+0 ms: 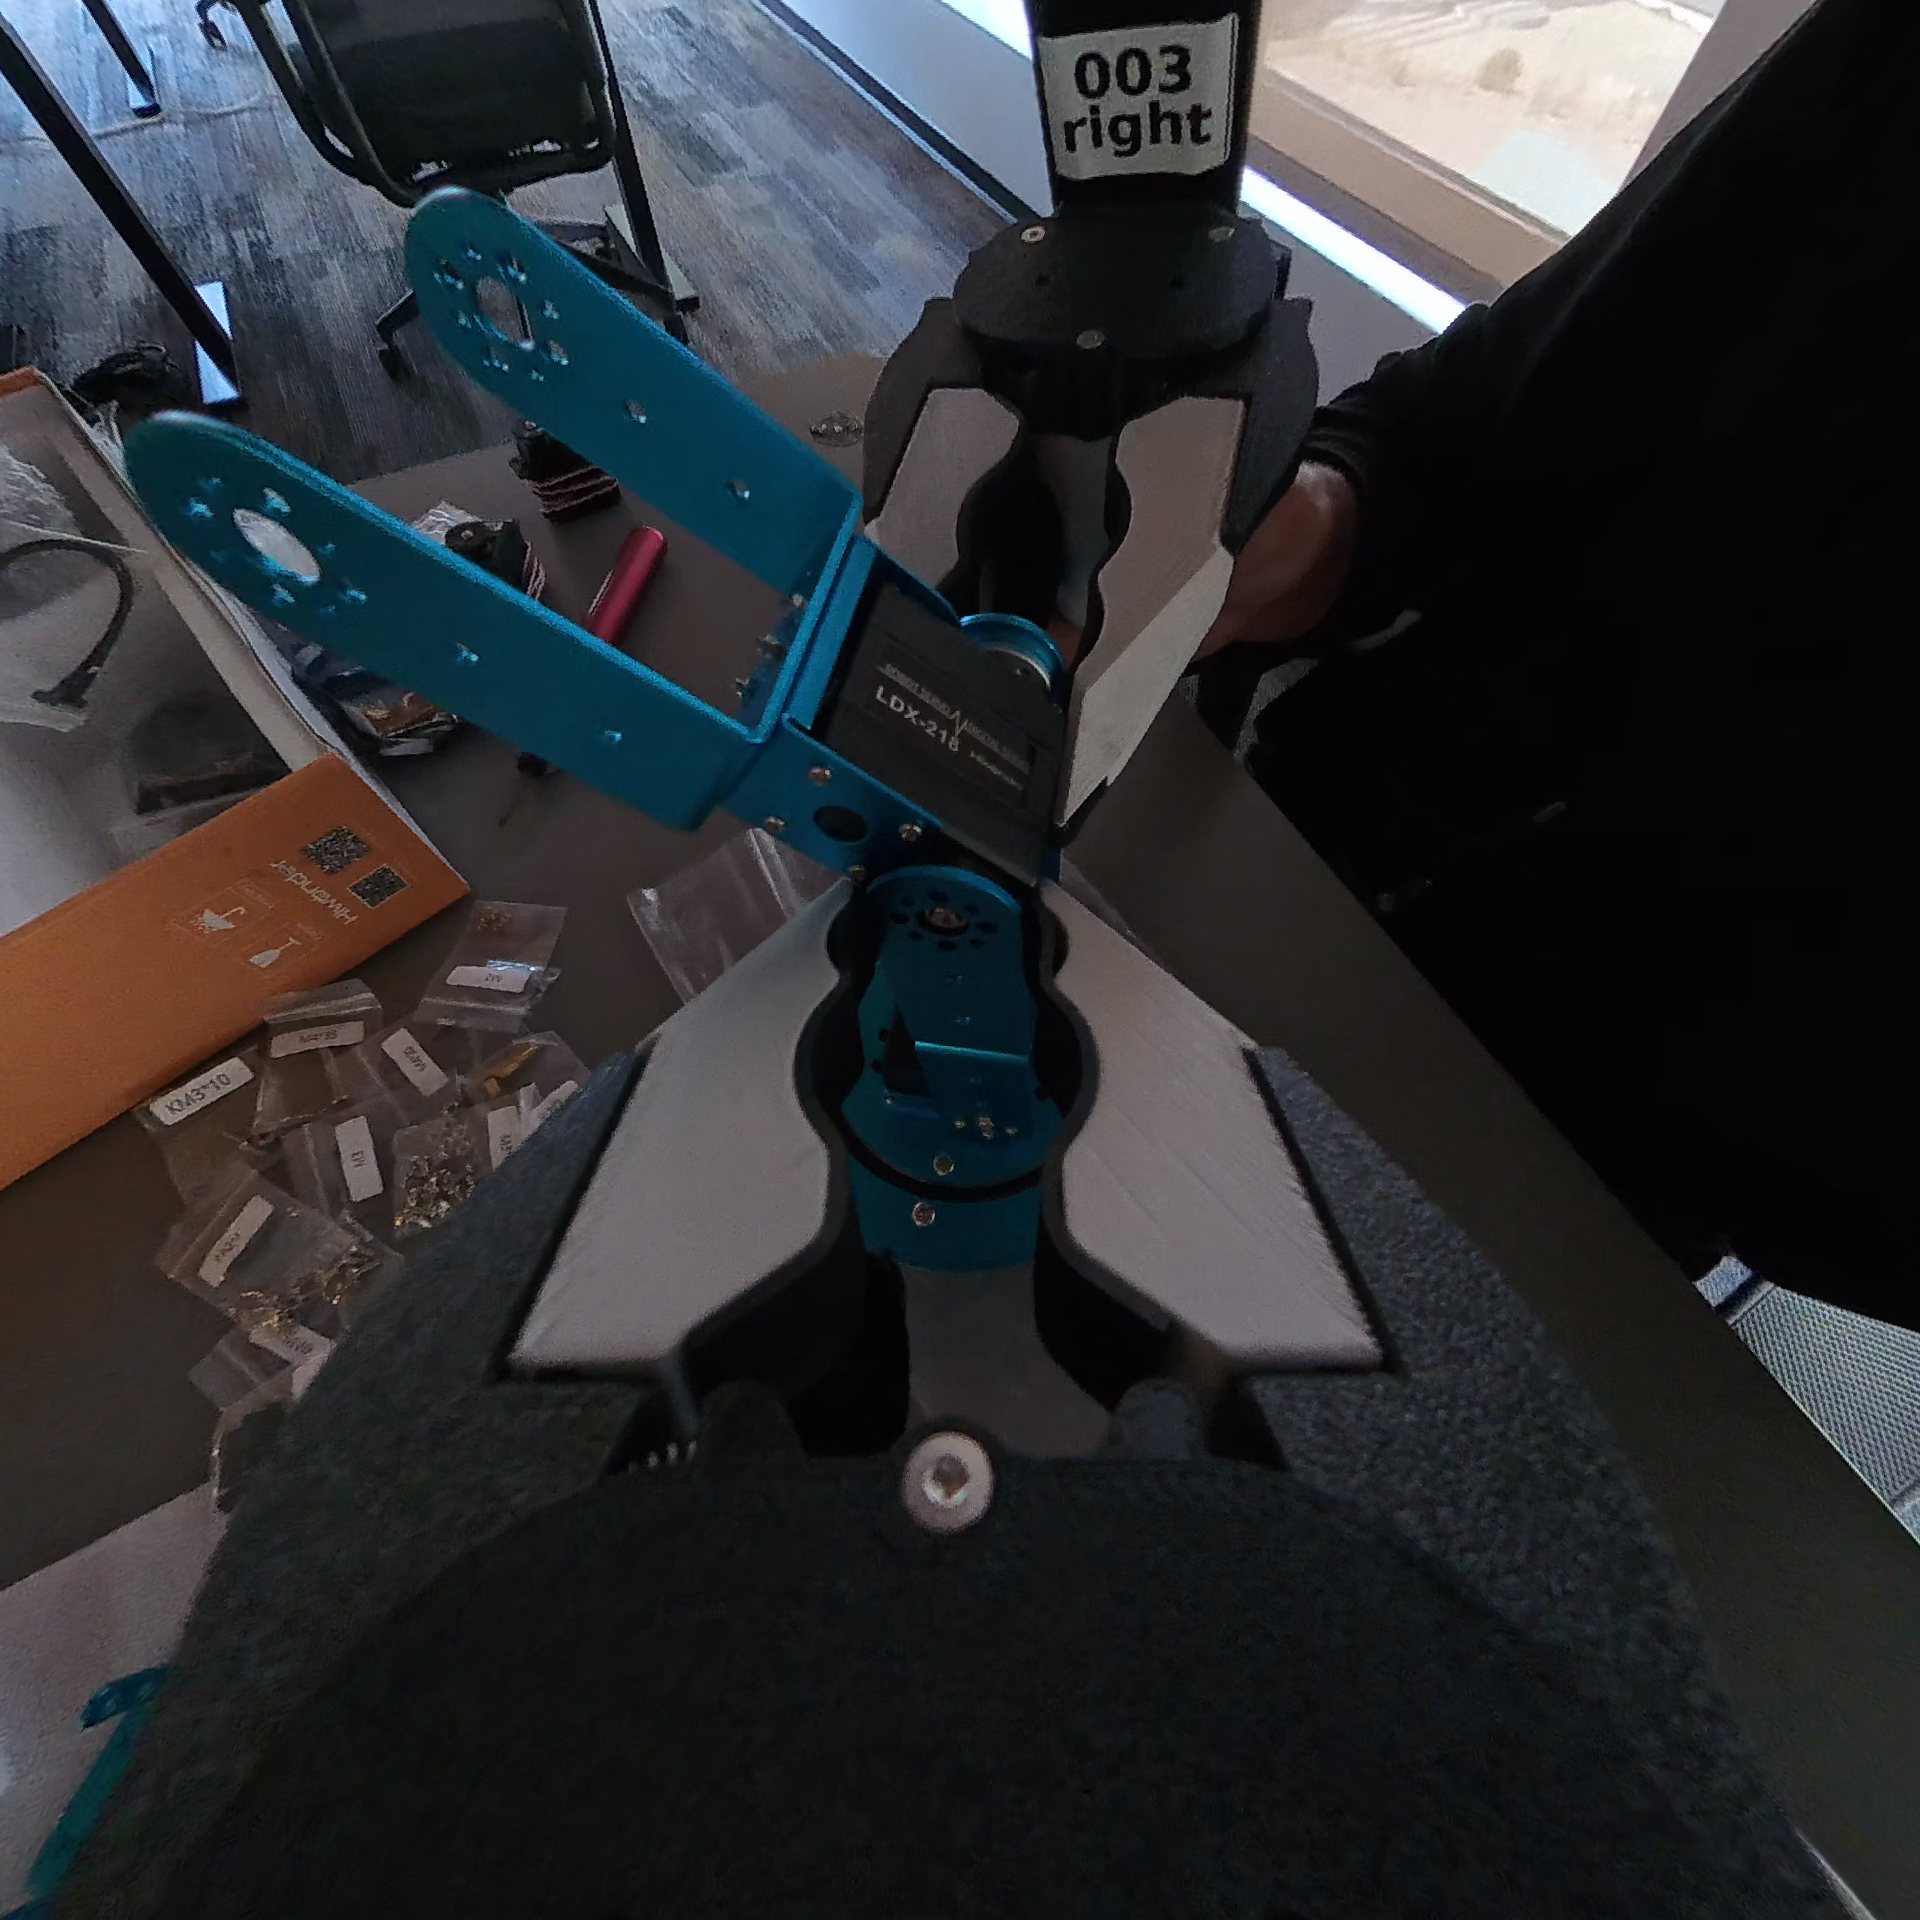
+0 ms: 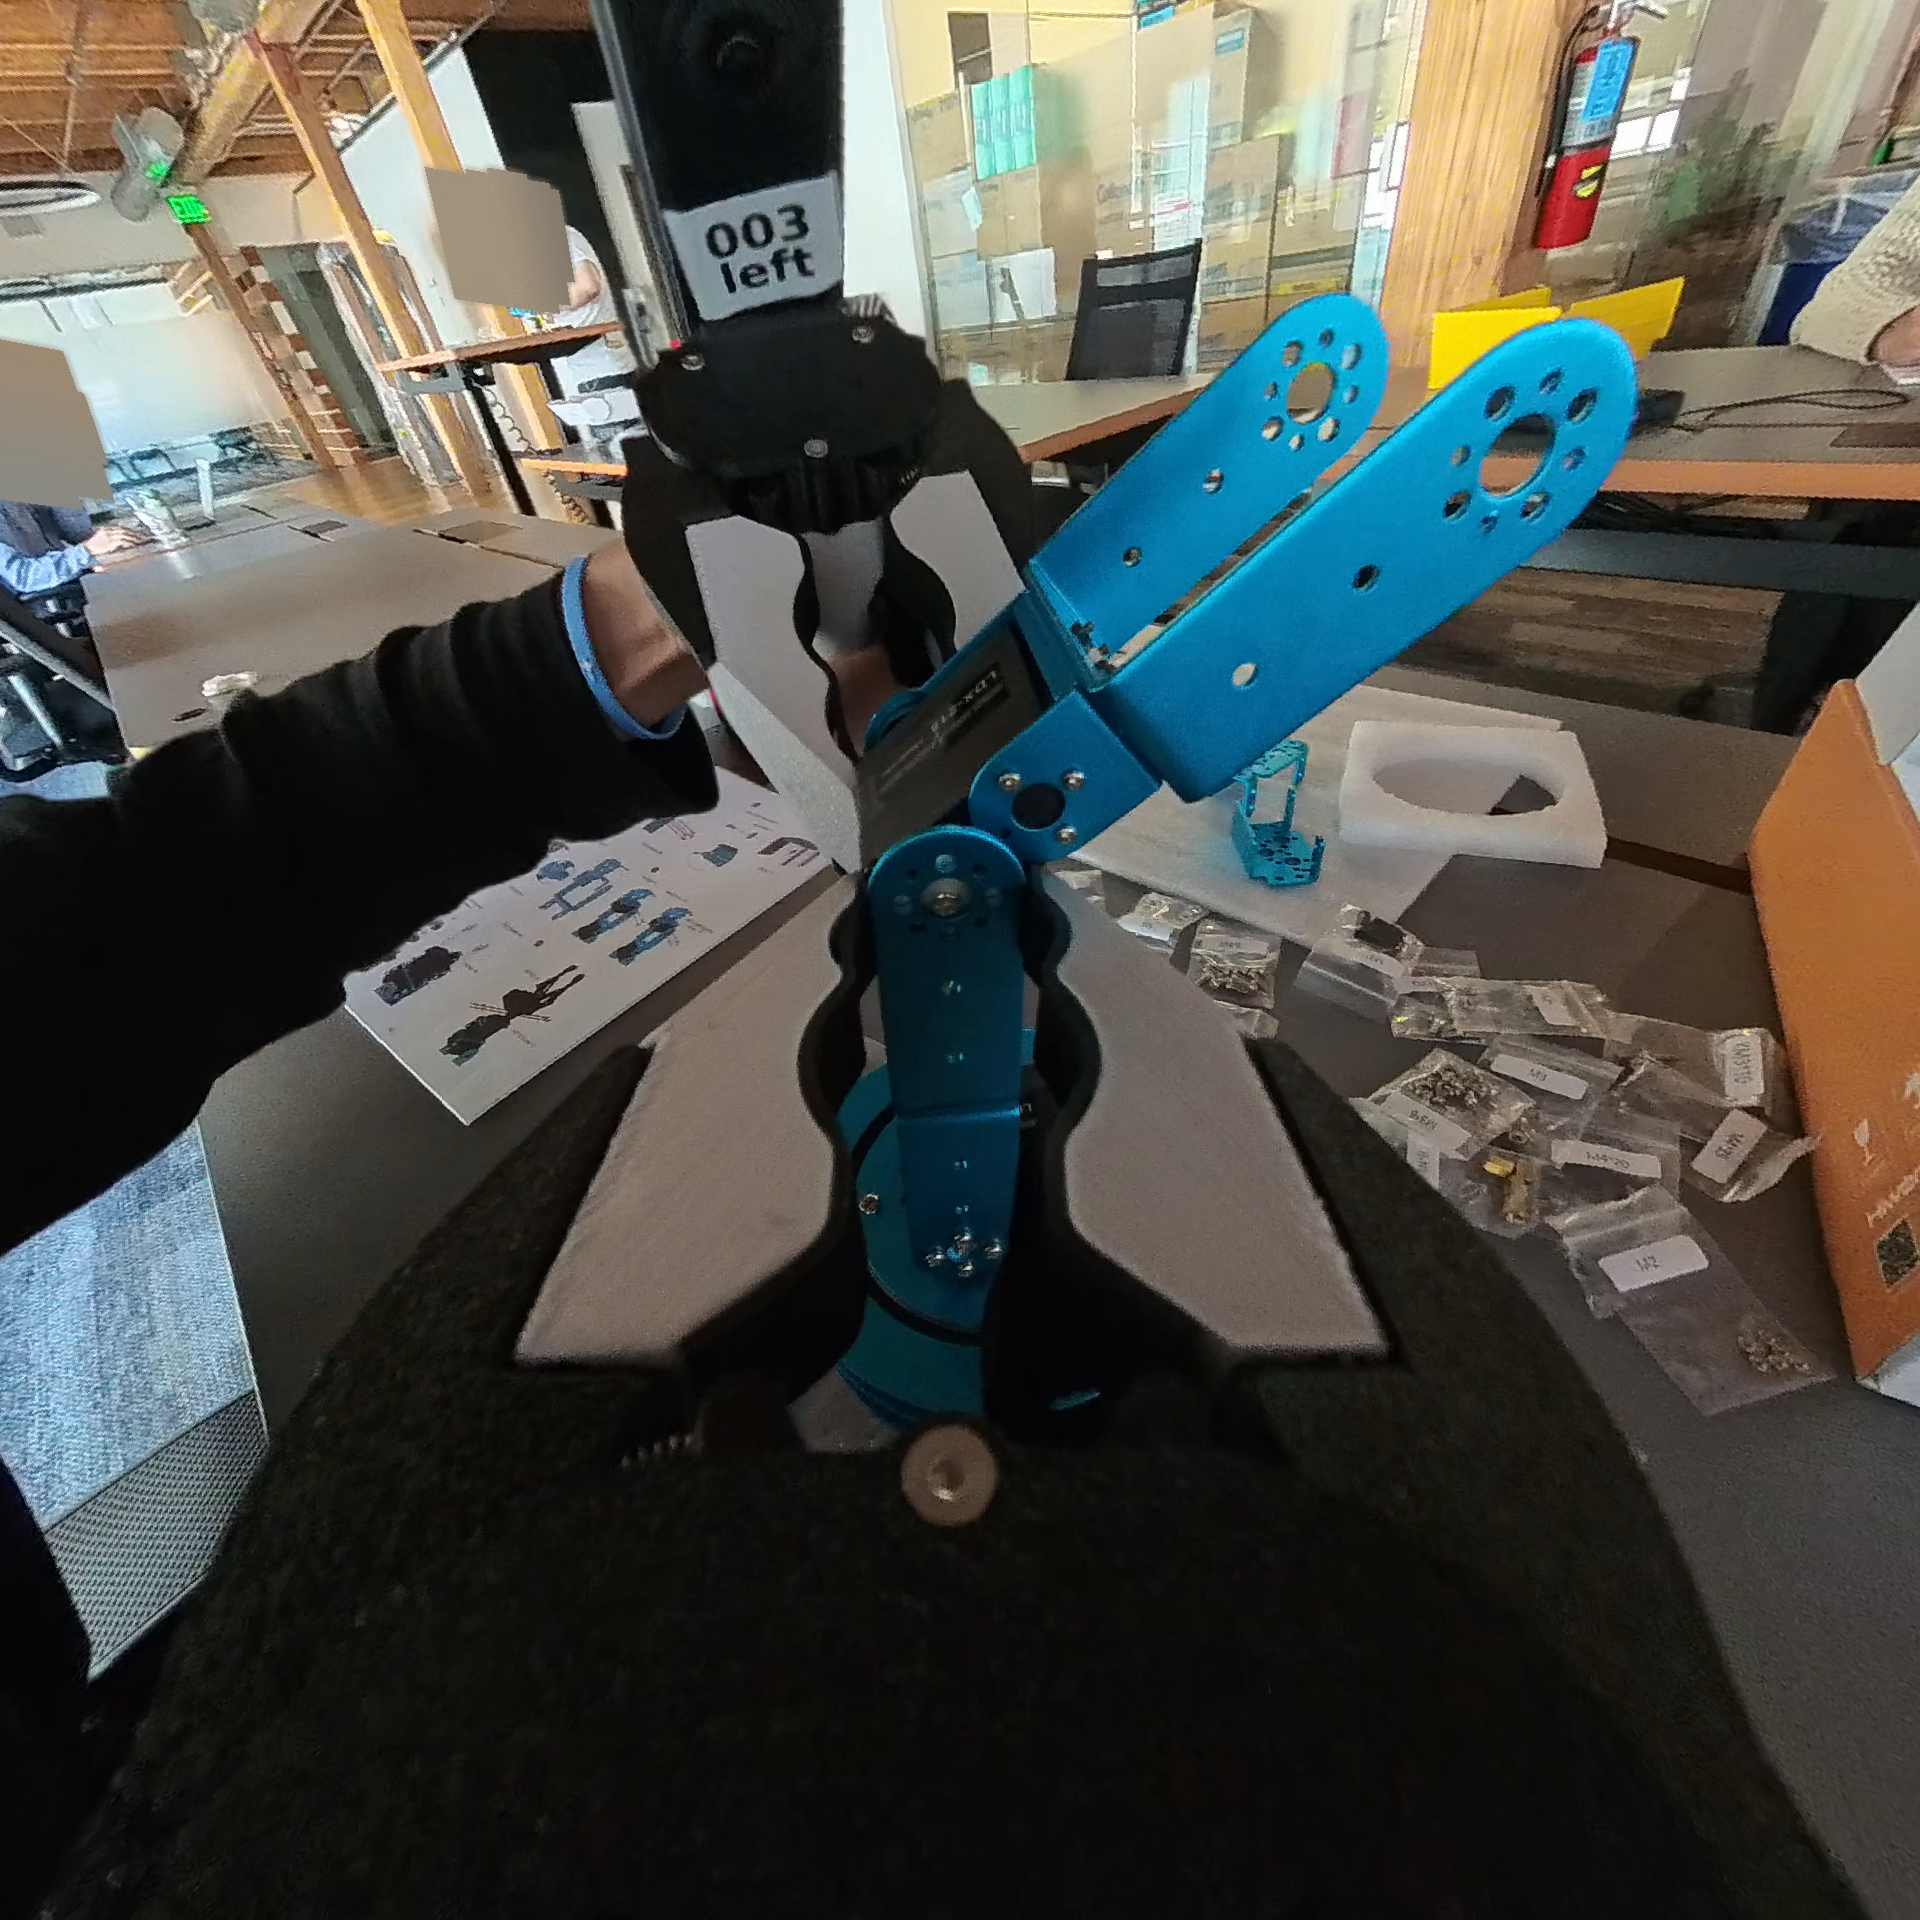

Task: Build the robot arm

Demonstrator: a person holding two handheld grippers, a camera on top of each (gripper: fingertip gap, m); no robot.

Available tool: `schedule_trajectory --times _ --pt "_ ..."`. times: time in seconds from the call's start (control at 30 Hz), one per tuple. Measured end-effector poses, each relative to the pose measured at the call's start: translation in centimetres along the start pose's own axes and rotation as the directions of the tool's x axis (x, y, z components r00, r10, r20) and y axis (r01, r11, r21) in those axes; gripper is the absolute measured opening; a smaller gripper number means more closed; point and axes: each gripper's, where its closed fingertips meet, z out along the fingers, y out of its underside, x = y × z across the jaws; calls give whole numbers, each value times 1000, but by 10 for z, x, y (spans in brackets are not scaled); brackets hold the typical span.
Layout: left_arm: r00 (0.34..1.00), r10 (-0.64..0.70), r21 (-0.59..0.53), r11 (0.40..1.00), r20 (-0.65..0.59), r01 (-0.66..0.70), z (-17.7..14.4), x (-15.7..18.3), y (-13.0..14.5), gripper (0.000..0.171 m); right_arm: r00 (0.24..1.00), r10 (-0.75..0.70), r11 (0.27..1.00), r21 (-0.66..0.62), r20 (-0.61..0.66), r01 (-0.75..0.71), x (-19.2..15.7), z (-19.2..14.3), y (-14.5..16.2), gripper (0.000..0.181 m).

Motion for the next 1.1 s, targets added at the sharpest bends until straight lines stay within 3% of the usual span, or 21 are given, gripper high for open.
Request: schedule_trajectory --times 0.13,0.4,0.57,0.67,0.93,1.1 --pt "998 -57 52 997 -41 59 2 2 -3 31 999 -22 1000 7 25 22 1 -1 0 27" --pt "954 -212 168 954 -213 249 0 2 -22 59 996 -68 997 24 51 67 0 -1 -1 27" --pt "950 -216 256 928 -227 272 -4 -2 -36 54 995 -84 996 18 60 83 1 0 -2 27" --pt "955 -223 297 915 -194 274 -3 -10 -39 31 993 -99 995 14 61 98 1 0 -2 28" --pt "987 -86 437 889 -133 136 -8 0 -43 24 977 -156 984 108 146 141 -5 -25 -5 39" --pt "992 -23 537 839 -123 85 -10 2 -45 24 972 -189 981 79 137 180 20 -50 23 37"
